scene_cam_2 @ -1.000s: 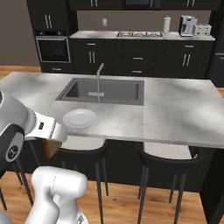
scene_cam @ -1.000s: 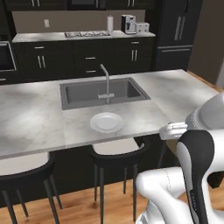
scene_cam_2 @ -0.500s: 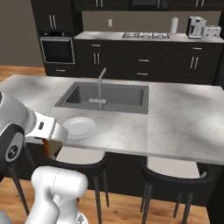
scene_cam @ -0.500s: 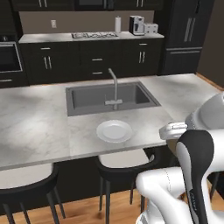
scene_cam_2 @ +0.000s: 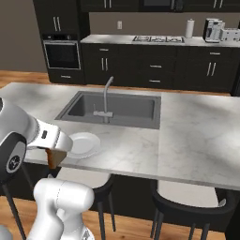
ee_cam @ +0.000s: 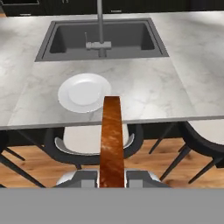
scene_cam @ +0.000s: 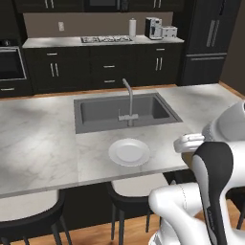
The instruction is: Start the toaster. Once the lever pops up, take the bread to the plate on the dining counter.
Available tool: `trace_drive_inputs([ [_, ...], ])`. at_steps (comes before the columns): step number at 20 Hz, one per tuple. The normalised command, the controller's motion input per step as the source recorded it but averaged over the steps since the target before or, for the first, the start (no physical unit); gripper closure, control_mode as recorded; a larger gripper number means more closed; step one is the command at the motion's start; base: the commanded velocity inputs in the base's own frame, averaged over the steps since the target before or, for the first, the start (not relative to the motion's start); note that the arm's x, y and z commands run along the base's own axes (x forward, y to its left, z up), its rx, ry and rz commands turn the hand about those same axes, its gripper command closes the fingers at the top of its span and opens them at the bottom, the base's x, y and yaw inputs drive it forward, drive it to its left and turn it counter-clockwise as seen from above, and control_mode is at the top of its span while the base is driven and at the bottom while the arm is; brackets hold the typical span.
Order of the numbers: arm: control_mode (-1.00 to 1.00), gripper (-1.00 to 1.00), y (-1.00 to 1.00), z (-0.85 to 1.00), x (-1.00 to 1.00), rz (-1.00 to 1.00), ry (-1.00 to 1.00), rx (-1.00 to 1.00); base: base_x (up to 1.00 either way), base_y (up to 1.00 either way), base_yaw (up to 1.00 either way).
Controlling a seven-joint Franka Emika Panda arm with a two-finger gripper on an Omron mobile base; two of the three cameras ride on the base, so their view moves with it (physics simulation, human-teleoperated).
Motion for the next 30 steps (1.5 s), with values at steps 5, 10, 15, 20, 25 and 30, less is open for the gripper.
trace_drive_inputs([
  [5,-1.0,1.0,0.2,-0.27,0.77,0.08,0.0,0.01,0.0,0.0,0.0],
  [10,-1.0,1.0,0.18,-0.29,0.98,0.17,0.0,0.07,0.0,0.0,0.0],
  [15,-1.0,1.0,0.12,-0.45,0.99,0.26,0.0,0.09,0.0,0.0,0.0],
  [20,-1.0,1.0,0.11,-0.51,0.94,0.21,0.0,0.03,0.0,0.0,0.0],
  [25,-1.0,1.0,0.16,-0.6,0.75,0.1,0.0,0.0,0.0,0.0,0.0],
  [30,-1.0,1.0,0.29,-0.56,0.62,0.06,0.08,0.0,0.0,0.0,0.0],
])
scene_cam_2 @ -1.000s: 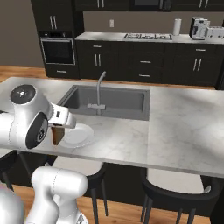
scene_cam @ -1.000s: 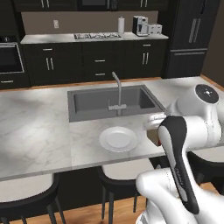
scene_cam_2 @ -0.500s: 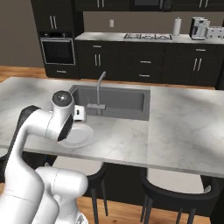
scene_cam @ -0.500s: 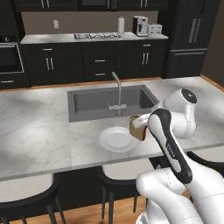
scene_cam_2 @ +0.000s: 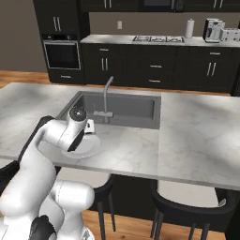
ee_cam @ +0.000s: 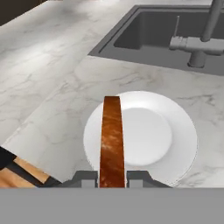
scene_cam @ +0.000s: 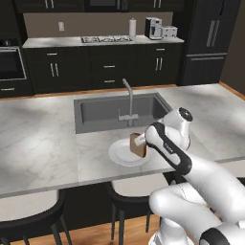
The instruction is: Start the toaster. Once the lever pops up, take the bread to the plate on the dining counter.
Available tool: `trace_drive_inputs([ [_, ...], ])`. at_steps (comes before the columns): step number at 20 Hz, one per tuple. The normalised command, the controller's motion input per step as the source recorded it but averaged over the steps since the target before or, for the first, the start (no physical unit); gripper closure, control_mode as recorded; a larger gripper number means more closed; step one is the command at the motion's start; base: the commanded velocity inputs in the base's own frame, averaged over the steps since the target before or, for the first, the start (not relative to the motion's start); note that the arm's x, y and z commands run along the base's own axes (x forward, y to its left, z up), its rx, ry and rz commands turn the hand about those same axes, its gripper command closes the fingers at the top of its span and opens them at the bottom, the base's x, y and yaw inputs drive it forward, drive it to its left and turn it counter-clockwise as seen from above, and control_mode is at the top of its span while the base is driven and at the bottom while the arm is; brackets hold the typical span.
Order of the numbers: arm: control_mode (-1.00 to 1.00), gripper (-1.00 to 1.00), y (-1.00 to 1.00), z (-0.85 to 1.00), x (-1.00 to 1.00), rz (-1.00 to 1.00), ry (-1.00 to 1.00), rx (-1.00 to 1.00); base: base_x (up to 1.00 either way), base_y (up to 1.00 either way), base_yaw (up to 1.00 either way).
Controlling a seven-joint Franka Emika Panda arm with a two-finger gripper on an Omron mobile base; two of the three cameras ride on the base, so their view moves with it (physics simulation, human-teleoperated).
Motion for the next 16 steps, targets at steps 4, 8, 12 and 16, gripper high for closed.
trace_drive_inputs([
  [4,-1.0,1.0,0.32,-0.51,0.53,0.01,0.1,0.0,0.0,0.0,0.0],
  [8,-1.0,1.0,0.24,-0.38,0.46,0.0,0.08,0.0,0.0,0.0,0.0],
  [12,-1.0,1.0,0.06,-0.21,0.4,0.0,0.01,0.0,0.0,0.0,0.0],
  [16,-1.0,1.0,0.0,-0.04,0.23,0.0,-0.02,0.0,0.0,0.0,0.0],
])
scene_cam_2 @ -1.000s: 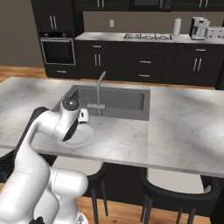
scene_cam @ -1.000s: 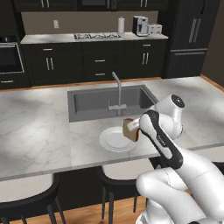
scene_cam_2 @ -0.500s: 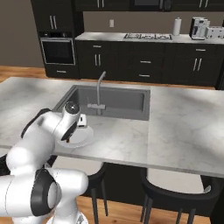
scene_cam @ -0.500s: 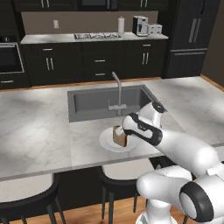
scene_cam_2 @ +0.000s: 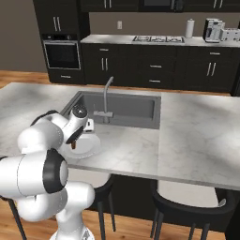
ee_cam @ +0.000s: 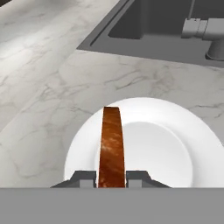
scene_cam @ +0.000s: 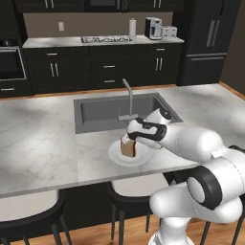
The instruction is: Start the toaster. Once the lever pops up, take the bread to the plate on the dining counter.
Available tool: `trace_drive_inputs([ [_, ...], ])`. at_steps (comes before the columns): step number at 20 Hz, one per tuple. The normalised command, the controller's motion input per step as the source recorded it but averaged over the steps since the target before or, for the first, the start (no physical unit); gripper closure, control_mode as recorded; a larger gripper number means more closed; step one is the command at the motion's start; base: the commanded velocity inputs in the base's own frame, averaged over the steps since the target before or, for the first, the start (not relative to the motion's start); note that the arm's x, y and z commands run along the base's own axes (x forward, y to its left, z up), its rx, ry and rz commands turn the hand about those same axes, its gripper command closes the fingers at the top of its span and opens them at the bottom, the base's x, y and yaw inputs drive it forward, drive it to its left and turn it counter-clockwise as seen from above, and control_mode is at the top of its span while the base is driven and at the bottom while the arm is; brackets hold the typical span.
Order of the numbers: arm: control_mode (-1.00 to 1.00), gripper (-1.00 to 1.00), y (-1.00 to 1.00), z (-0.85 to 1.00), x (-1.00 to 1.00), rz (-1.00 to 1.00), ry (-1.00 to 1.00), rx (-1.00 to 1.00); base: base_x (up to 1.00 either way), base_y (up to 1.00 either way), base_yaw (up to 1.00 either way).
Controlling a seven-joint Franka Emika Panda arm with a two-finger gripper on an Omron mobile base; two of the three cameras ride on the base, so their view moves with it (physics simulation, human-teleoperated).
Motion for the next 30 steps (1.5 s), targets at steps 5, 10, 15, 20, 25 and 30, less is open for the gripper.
trace_drive_inputs([
  [5,-1.0,1.0,0.0,0.0,0.19,0.0,-0.03,0.0,0.0,0.0,0.0],
  [10,-1.0,1.0,0.0,-0.08,0.02,0.0,-0.03,0.0,0.0,0.0,0.0],
  [15,-1.0,1.0,0.0,-0.08,0.0,0.0,-0.02,0.0,0.0,0.0,0.0],
  [20,-1.0,-1.0,0.0,-0.02,0.0,0.0,0.0,0.0,0.0,0.0,0.0],
  [25,-1.0,-1.0,0.0,0.0,0.0,-0.01,0.0,0.0,0.0,0.0,0.0],
  [30,-1.0,-1.0,0.0,0.0,-0.01,-0.02,0.0,0.0,0.0,0.0,0.0],
])
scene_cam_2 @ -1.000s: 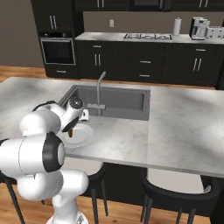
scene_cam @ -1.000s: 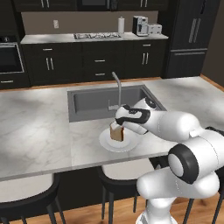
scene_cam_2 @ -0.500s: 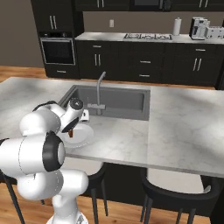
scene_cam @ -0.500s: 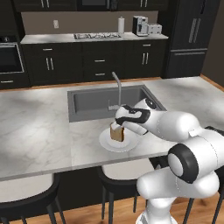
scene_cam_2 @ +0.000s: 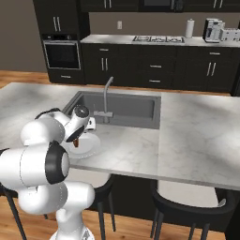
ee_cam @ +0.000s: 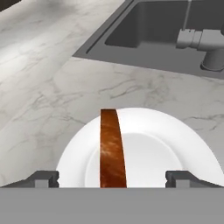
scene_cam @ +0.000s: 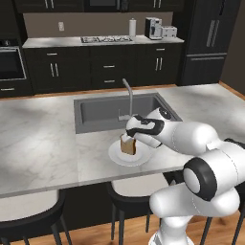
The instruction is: Start the toaster. Once the lever pops up, take the bread to the plate on the dining counter.
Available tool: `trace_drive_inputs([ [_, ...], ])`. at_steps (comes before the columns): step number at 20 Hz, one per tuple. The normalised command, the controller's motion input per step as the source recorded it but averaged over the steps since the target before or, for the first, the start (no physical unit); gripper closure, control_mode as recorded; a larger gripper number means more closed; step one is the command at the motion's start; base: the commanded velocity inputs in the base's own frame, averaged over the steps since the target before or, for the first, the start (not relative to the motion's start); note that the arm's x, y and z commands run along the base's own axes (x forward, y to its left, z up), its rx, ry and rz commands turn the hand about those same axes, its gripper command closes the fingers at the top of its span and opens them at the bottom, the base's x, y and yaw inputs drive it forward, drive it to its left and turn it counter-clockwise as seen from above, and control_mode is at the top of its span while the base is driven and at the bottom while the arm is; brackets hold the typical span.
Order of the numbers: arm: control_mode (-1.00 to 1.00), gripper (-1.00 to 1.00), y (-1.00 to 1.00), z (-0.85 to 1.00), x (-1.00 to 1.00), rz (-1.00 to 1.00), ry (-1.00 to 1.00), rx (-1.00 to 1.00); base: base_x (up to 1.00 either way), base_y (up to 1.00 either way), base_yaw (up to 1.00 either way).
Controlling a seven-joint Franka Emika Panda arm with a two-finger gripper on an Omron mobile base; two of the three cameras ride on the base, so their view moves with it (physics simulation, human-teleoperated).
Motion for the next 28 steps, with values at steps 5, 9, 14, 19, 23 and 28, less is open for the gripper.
trace_drive_inputs([
  [5,-1.0,-1.0,0.0,0.0,-0.04,-0.02,-0.02,0.0,0.0,0.0,0.0],
  [9,-1.0,-1.0,0.0,0.0,-0.23,-0.01,-0.01,0.0,0.0,0.0,0.0],
  [14,-1.0,-1.0,0.0,0.0,-0.38,0.0,-0.02,0.0,0.0,0.0,0.0],
  [19,-1.0,-1.0,0.0,0.02,-0.05,-0.02,0.0,0.0,0.0,0.0,0.0],
  [23,-1.0,-1.0,0.0,0.12,0.0,-0.01,0.0,0.0,0.0,0.0,0.0],
  [28,-1.0,-1.0,0.0,0.23,0.0,-0.01,0.0,0.0,0.0,0.0,0.0],
])
